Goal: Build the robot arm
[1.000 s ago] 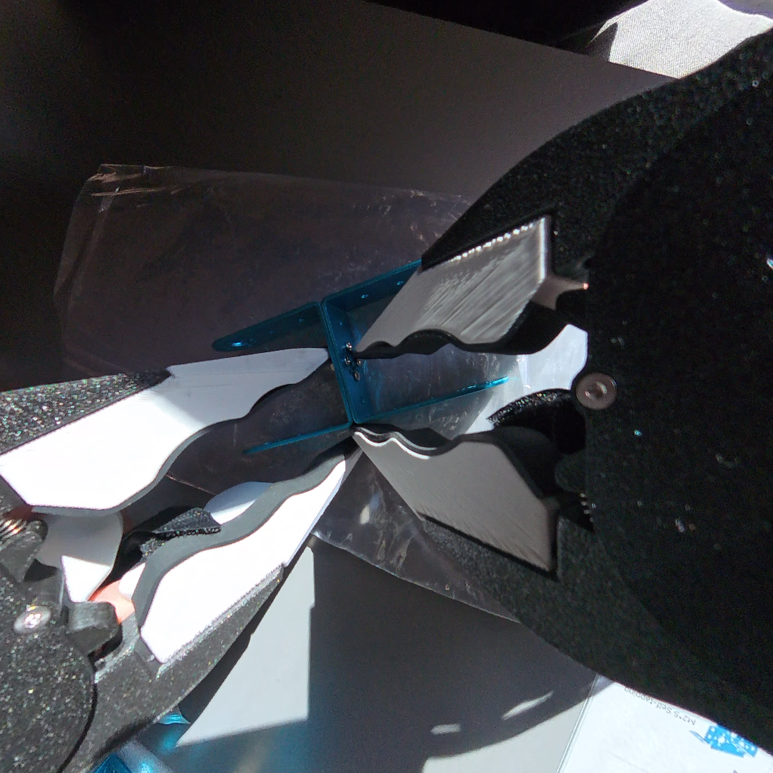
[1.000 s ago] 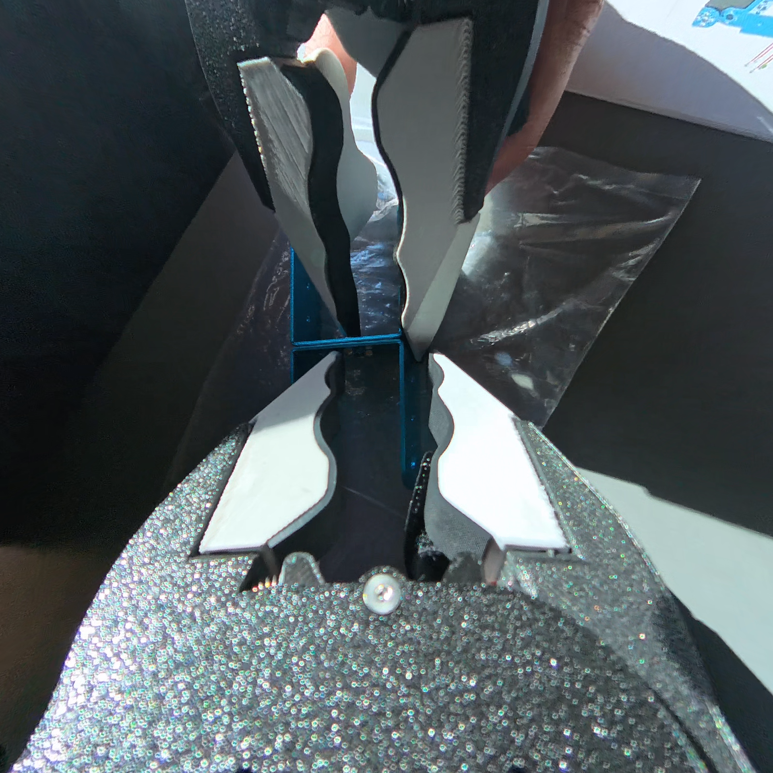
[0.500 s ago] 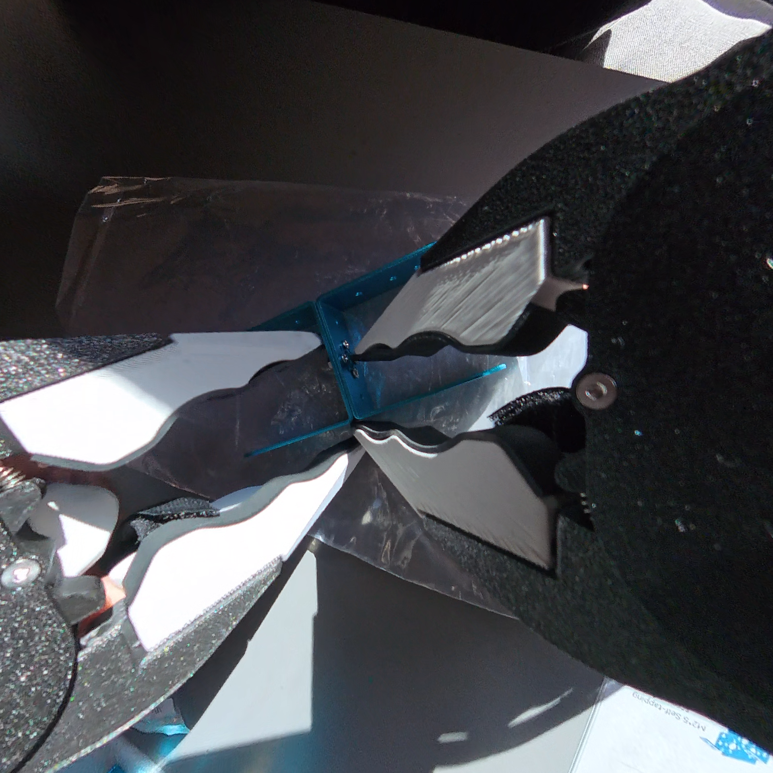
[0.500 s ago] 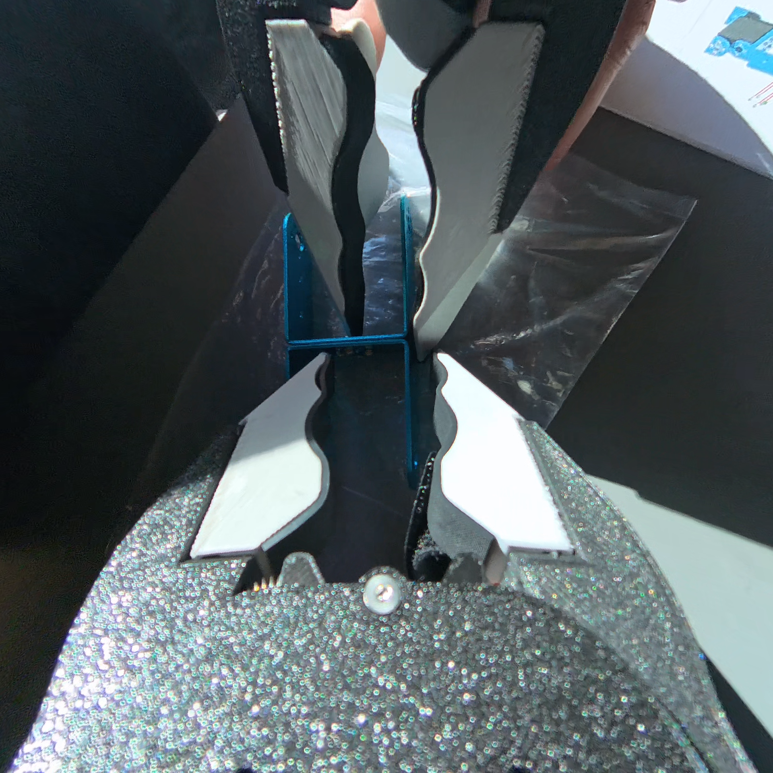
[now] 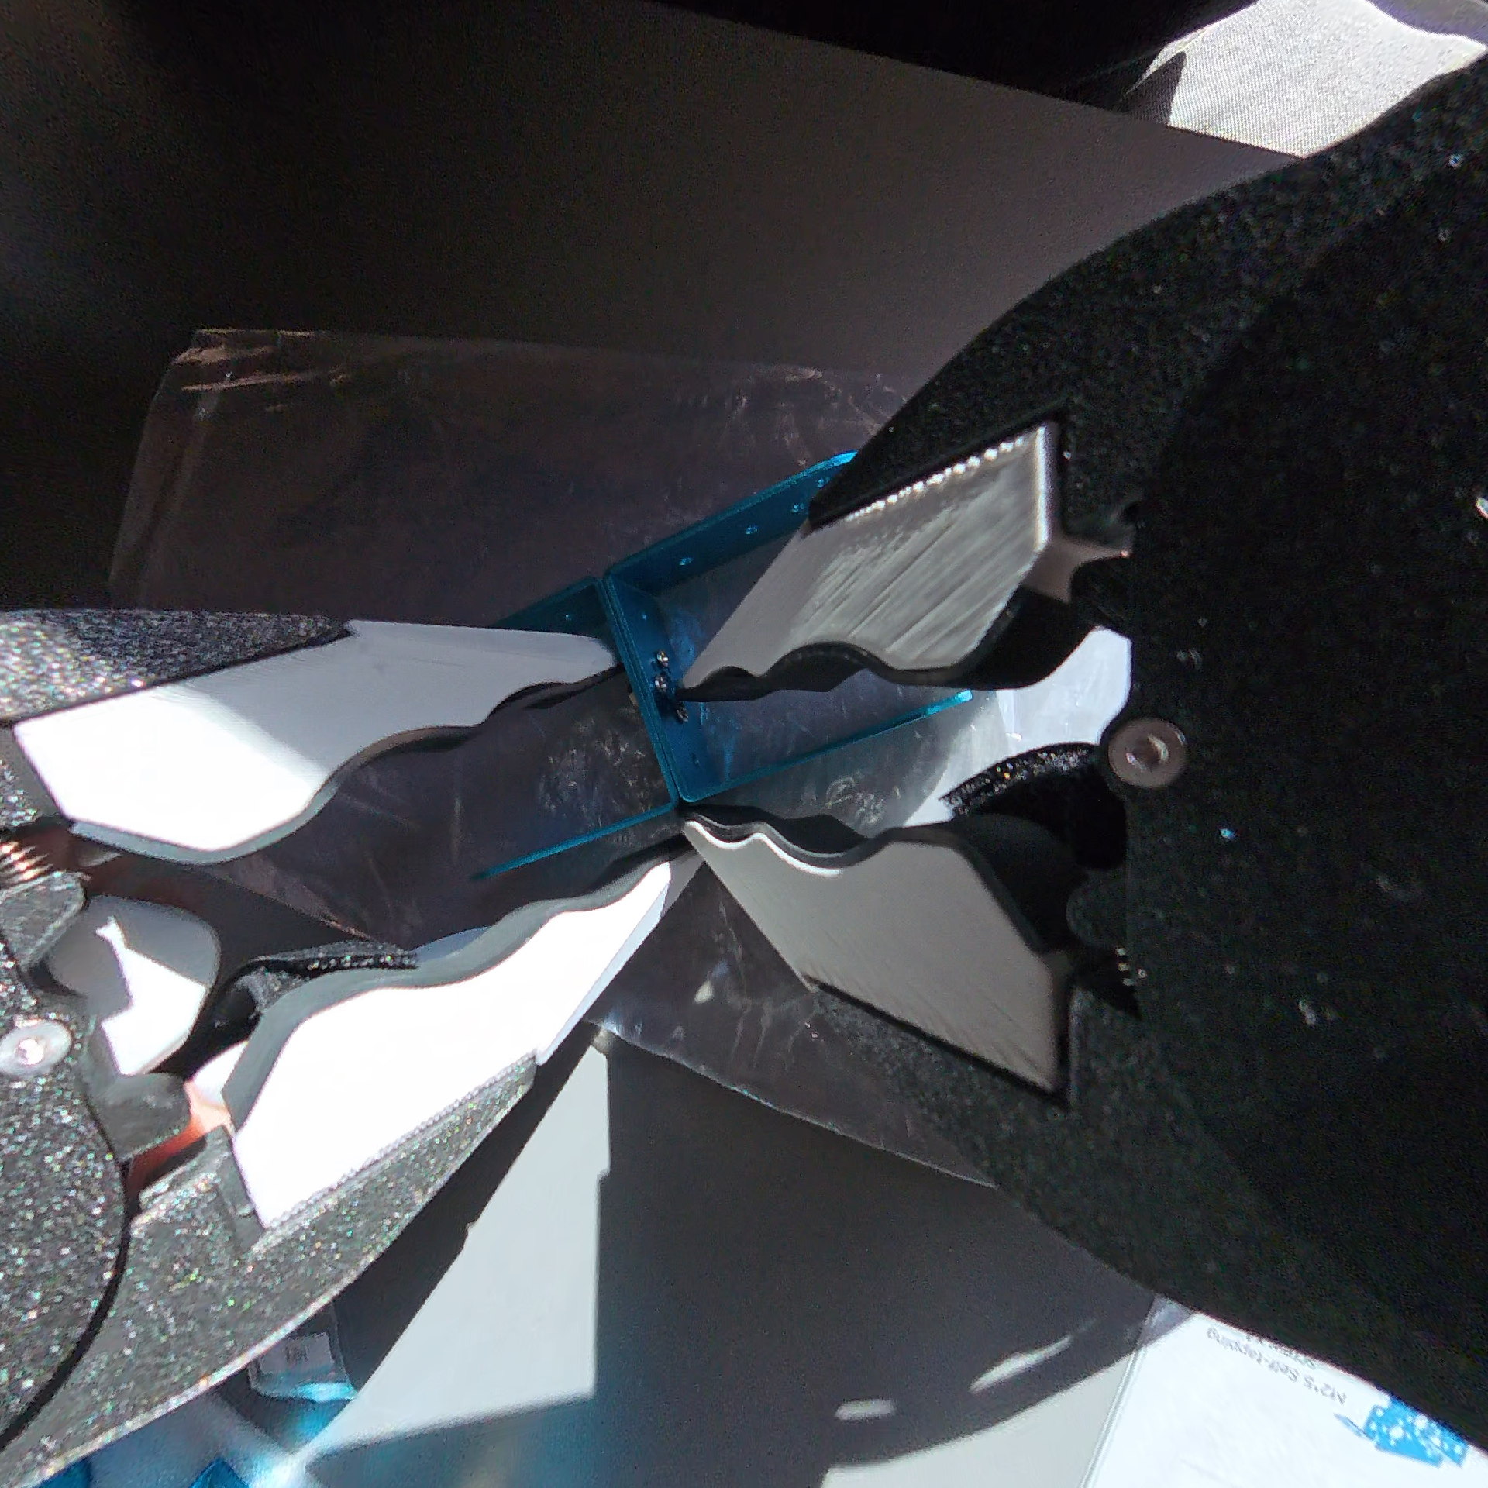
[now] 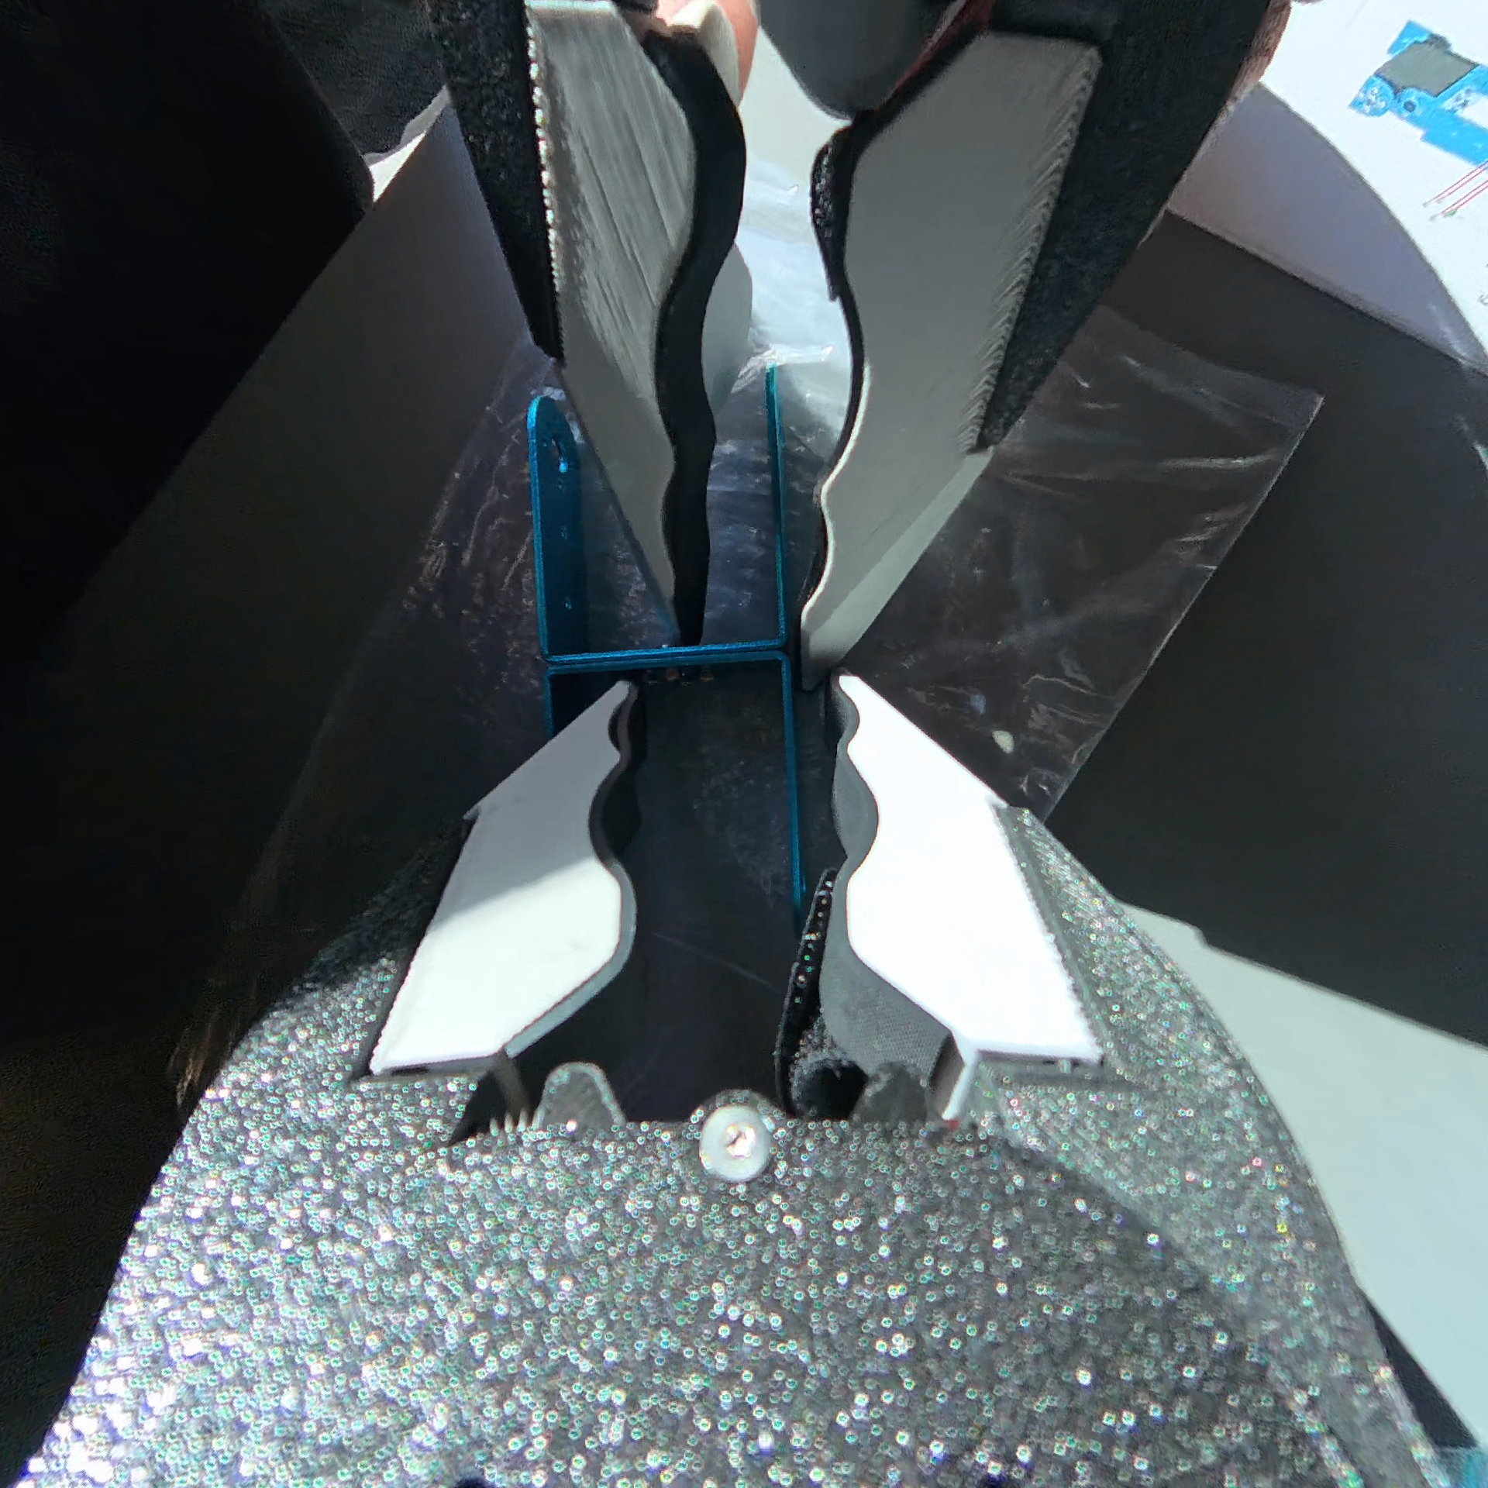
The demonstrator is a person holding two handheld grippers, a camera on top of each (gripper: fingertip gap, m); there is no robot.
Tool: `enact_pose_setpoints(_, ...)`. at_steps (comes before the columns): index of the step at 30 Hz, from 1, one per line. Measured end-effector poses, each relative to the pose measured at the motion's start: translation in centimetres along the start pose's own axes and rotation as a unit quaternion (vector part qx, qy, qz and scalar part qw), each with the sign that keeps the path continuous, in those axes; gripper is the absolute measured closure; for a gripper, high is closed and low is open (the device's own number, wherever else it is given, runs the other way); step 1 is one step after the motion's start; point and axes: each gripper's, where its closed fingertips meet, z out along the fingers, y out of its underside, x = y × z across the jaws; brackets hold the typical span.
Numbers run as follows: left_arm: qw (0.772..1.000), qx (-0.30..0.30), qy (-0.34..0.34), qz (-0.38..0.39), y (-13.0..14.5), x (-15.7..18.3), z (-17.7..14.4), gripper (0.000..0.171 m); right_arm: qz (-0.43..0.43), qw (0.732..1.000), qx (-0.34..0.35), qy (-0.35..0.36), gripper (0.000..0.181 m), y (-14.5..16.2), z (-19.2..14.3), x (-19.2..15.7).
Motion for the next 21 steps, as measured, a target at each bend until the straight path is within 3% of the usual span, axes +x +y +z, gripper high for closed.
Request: enact_pose_setpoints(21, 1.0, -0.003, -0.014, 0.021, -0.19, 0.28, 0.31, 0.148, 0.06, 0.995, 0.03, -0.078, 0.144, -0.13, -0.36, -0.21)
